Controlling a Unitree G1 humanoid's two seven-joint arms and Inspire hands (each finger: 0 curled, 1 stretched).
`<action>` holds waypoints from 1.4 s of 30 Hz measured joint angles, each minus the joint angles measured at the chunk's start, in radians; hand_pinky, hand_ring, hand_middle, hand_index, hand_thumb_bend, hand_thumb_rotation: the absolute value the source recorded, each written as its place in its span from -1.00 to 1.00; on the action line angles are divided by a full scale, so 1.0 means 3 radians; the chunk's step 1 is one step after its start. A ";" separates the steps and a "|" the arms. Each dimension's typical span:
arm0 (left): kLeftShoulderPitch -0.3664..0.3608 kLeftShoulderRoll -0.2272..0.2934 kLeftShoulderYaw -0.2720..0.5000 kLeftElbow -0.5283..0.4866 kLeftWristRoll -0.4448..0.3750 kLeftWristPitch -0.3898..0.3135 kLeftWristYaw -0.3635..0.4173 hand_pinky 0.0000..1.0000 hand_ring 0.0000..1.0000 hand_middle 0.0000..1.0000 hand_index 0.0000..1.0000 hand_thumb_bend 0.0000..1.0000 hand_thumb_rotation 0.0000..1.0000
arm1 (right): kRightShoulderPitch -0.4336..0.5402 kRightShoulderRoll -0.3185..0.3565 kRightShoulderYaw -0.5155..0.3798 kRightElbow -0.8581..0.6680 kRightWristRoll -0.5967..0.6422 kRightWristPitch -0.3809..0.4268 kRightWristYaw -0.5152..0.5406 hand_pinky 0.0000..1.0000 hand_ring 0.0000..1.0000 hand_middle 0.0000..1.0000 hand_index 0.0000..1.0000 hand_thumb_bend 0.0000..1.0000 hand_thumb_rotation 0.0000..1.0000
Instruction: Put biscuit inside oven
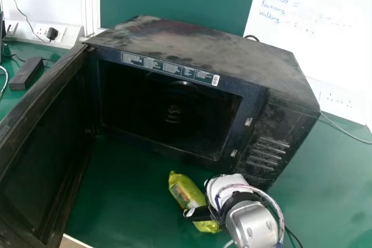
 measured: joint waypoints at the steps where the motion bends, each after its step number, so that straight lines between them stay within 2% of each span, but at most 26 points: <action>1: 0.0000 0.0000 0.0000 0.0000 0.0000 0.0000 0.0000 0.94 0.92 0.93 1.00 -0.26 1.00 | 0.0005 0.0003 0.0000 -0.0003 0.0000 0.0019 0.0008 0.14 0.19 0.25 0.32 0.25 -0.67; 3: 0.0005 0.0000 0.0001 -0.0002 0.0000 0.0000 0.0001 0.94 0.91 0.93 1.00 -0.25 1.00 | 0.0019 0.0012 -0.0001 -0.0014 0.0000 0.0043 0.0010 -0.46 -0.33 0.01 0.32 0.13 -0.93; 5: 0.0014 0.0000 0.0001 -0.0004 0.0000 0.0000 0.0002 0.94 0.91 0.93 1.00 -0.26 1.00 | 0.0050 0.0041 -0.0003 -0.0031 -0.0008 0.0105 0.0006 -0.69 -0.56 -0.05 0.38 0.12 -0.98; 7: 0.0020 0.0000 0.0002 -0.0005 -0.0001 0.0000 0.0002 0.94 0.92 0.93 1.00 -0.26 1.00 | 0.0089 0.0085 -0.0004 -0.0050 -0.0041 0.0171 -0.0020 -0.78 -0.65 -0.06 0.41 0.12 -1.00; 14: 0.0030 0.0000 0.0002 -0.0008 -0.0002 0.0000 0.0000 0.94 0.92 0.93 1.00 -0.27 1.00 | 0.0216 0.0229 0.0003 -0.0094 -0.0075 0.0302 -0.0274 -0.79 -0.62 -0.06 0.31 0.11 -1.00; 27: 0.0035 0.0000 0.0003 -0.0010 0.0000 -0.0004 0.0003 0.93 0.91 0.93 1.00 -0.22 1.00 | 0.0350 0.0298 0.0063 -0.0085 0.0035 0.0272 -0.0657 -0.82 -0.66 -0.06 0.29 0.12 -1.00; 28: 0.0036 0.0000 0.0003 -0.0014 0.0000 -0.0003 0.0005 0.94 0.91 0.93 1.00 -0.22 1.00 | 0.0362 0.0304 0.0064 -0.0087 0.0058 0.0272 -0.0691 -0.82 -0.66 -0.06 0.28 0.12 -1.00; 29: 0.0037 0.0000 0.0003 -0.0022 0.0001 -0.0002 0.0009 0.94 0.91 0.93 1.00 -0.22 1.00 | 0.0376 0.0308 0.0062 -0.0089 0.0091 0.0272 -0.0730 -0.81 -0.65 -0.06 0.13 0.09 -1.00; 31: 0.0037 0.0000 0.0003 -0.0039 0.0000 -0.0001 0.0009 0.95 0.92 0.93 0.99 -0.23 1.00 | 0.0412 0.0312 0.0056 -0.0103 0.0169 0.0273 -0.0808 -0.79 -0.62 -0.06 0.01 0.06 -1.00; 42: 0.0036 0.0000 0.0003 -0.0037 0.0003 0.0000 0.0011 0.94 0.91 0.92 0.99 -0.21 1.00 | 0.0479 0.0284 0.0020 -0.0230 0.0396 0.0251 -0.0860 -0.78 -0.62 -0.06 -0.01 0.06 -1.00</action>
